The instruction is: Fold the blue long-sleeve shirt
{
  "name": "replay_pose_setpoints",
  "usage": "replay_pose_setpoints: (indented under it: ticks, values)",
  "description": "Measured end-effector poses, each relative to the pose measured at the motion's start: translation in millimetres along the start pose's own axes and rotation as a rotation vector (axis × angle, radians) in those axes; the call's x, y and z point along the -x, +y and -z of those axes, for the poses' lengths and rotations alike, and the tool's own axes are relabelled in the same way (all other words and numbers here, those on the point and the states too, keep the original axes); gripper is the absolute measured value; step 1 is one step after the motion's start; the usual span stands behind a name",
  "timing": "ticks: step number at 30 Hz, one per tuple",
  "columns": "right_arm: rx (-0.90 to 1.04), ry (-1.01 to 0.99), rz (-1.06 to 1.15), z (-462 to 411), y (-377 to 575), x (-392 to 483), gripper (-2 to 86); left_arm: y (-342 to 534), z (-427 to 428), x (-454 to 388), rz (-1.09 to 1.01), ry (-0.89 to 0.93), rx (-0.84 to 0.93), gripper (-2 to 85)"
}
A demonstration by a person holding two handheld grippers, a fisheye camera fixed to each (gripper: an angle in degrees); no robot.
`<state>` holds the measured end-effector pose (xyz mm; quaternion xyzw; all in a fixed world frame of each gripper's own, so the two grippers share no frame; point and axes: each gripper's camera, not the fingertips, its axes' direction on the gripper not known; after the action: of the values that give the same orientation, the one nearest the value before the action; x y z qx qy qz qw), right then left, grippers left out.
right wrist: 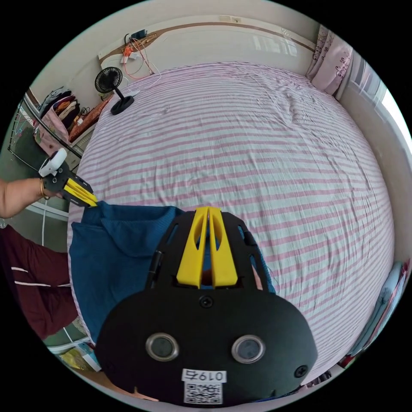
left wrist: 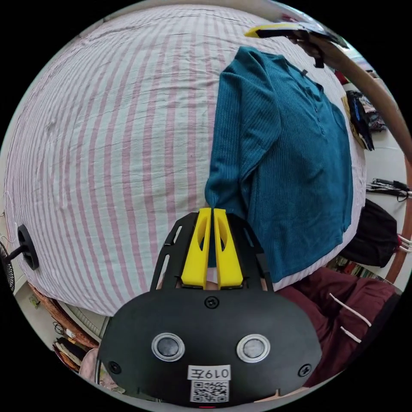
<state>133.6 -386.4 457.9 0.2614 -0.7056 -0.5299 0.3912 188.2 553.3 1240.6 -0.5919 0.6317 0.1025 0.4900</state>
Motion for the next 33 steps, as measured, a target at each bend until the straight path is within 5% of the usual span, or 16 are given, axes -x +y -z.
replay_pose_setpoints:
  ticks: [6,12,17,23,27,33]
  values:
    - [-0.011,0.012,-0.065,-7,-21,-21,-0.6,-18,63,83,0.082,-0.138,-0.096,0.9]
    - [0.002,0.039,-0.07,-23,-46,-28,0.2,-49,81,150,0.047,-0.35,0.036,0.8]
    - [0.056,-0.02,-0.054,-45,-69,-33,1.3,-71,76,181,0.021,-0.39,0.082,0.8]
    - [0.149,0.141,0.041,-70,-88,-31,6.7,-78,70,198,-0.042,-0.437,0.172,1.3]
    - [0.117,0.1,-0.053,-63,-93,-59,8.1,-66,85,220,-0.032,-0.39,0.124,2.0]
    - [0.246,-0.001,-0.052,-86,-97,-78,6.1,-15,131,286,0.178,-0.094,-0.208,4.8]
